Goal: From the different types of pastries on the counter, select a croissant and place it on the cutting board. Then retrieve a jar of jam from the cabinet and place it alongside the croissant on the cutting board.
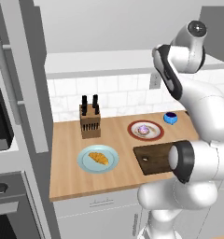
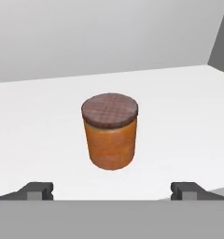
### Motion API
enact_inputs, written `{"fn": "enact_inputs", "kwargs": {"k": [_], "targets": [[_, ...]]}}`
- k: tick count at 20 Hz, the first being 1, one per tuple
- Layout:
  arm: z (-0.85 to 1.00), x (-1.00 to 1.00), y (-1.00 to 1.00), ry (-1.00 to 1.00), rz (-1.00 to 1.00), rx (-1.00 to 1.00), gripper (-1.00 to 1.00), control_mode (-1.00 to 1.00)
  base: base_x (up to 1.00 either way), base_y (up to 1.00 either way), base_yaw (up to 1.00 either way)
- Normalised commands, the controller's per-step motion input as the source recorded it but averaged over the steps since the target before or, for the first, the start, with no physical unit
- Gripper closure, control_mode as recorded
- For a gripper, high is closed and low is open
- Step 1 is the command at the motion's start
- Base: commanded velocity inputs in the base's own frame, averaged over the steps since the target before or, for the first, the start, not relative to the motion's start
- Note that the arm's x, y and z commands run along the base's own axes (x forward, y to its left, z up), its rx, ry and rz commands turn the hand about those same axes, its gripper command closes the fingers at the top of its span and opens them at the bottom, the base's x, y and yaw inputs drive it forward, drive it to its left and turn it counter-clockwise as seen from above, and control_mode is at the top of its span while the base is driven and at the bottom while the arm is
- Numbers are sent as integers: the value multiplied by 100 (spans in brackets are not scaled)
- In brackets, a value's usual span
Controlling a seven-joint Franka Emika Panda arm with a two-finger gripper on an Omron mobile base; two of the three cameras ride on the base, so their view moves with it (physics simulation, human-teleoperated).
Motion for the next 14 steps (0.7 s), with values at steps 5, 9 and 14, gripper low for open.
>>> {"fn": "enact_inputs", "kwargs": {"k": [5,9,14], "targets": [[-16,32,0,0,0,0,-100,-100,0,0,0],[0,24,-3,0,0,0,-100,-100,0,0,0],[0,15,-7,0,0,0,-100,-100,0,0,0]]}}
